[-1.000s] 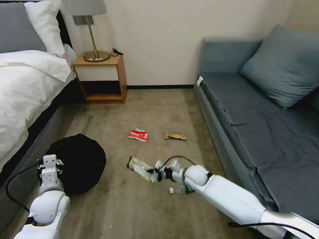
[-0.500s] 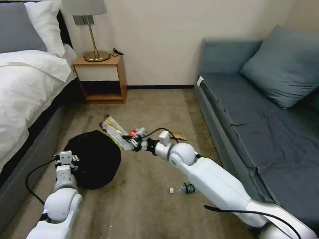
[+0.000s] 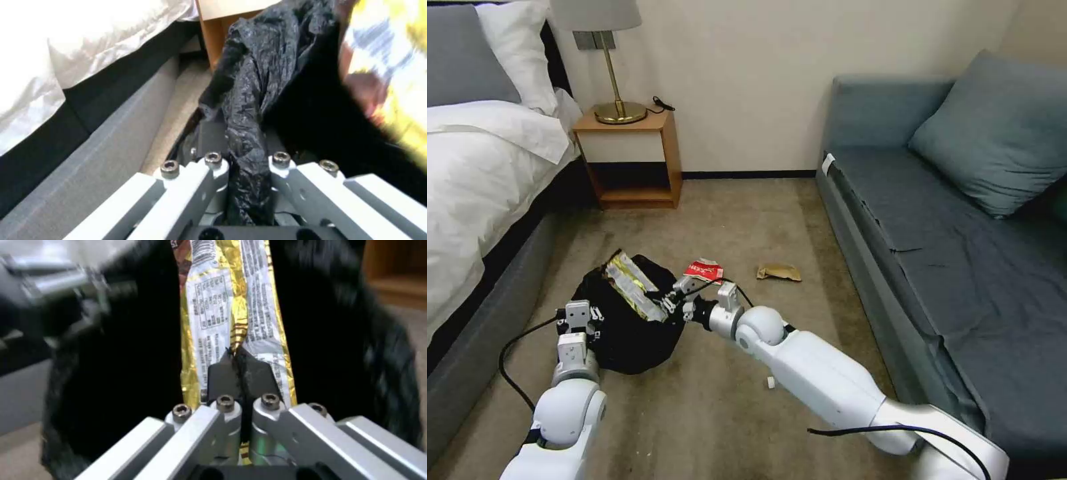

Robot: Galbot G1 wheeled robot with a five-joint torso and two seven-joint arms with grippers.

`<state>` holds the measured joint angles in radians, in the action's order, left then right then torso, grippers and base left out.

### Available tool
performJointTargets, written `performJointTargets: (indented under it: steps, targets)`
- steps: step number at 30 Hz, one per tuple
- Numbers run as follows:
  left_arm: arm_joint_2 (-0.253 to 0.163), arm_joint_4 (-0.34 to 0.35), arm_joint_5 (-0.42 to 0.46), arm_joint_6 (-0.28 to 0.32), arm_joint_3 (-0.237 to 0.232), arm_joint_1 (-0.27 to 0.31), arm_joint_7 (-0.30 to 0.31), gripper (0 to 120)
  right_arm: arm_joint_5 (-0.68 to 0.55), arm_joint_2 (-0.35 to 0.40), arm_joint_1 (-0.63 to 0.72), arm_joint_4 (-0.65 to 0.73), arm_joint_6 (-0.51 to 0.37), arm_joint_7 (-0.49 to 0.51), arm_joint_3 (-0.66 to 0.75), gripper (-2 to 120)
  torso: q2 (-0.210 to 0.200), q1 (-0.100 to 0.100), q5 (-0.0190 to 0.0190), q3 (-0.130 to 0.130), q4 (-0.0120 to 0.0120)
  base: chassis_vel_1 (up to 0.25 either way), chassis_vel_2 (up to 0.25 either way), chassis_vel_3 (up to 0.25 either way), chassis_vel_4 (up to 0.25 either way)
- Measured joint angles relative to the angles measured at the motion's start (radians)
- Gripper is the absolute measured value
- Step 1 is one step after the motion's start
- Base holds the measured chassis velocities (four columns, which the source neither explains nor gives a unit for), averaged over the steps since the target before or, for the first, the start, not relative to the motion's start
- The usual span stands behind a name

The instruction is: Pick up the trash bin, then pick up the garbage on the floor and place it into the trash bin.

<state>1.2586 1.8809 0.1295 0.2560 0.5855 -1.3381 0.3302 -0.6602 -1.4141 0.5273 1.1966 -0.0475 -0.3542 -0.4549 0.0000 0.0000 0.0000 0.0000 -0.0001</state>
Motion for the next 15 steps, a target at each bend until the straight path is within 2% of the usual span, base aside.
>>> performJointTargets:
  steps: [3, 5, 7, 10, 11, 14, 15]
  targets:
    - [0.0, -0.001, 0.002, 0.0, 0.001, 0.002, 0.0, 4, 0.023, -0.009, 0.007, -0.016, 0.005, 0.003, -0.005, 1, 0.0, 0.0, -0.0001, 0.0, 0.0001, 0.0, 0.0, 0.0, 0.0]
    - [0.0, -0.003, 0.005, -0.001, 0.004, 0.001, 0.0, 4, 0.042, -0.011, 0.012, -0.018, 0.011, 0.011, -0.013, 13, 0.0, 0.0, 0.0, 0.0, 0.0, 0.0, 0.0, 0.0, 0.0]
    - [0.0, -0.005, 0.006, -0.001, 0.005, 0.001, 0.0, 4, 0.047, -0.011, 0.013, -0.017, 0.012, 0.013, -0.015, 16, 0.0, 0.0, 0.0, 0.0, 0.0001, 0.0, 0.0, 0.0, 0.0]
    - [0.002, -0.012, 0.006, -0.003, 0.01, 0.002, 0.001, 4, 0.054, -0.001, 0.013, -0.009, 0.011, 0.017, -0.027, 32, 0.0, 0.0, -0.0001, 0.0, 0.0001, 0.0, 0.0, 0.0, 0.0]
    - [0.002, -0.012, 0.006, -0.003, 0.01, 0.002, 0.001, 4, 0.054, -0.001, 0.013, -0.009, 0.011, 0.017, -0.027, 32, 0.0, 0.0, -0.0001, 0.0, 0.0001, 0.0, 0.0, 0.0, 0.0]
    - [0.003, -0.018, 0.007, -0.006, 0.015, 0.004, 0.002, 4, 0.066, 0.022, 0.013, 0.018, 0.006, 0.027, -0.04, 45, 0.0, 0.0, 0.0, 0.0, 0.0002, 0.0, 0.0, 0.0, 0.0]
    - [0.003, -0.018, 0.007, -0.006, 0.015, 0.004, 0.002, 4, 0.066, 0.022, 0.013, 0.018, 0.006, 0.027, -0.04, 45, 0.0, 0.0, 0.0, 0.0, 0.0002, 0.0, 0.0, 0.0, 0.0]
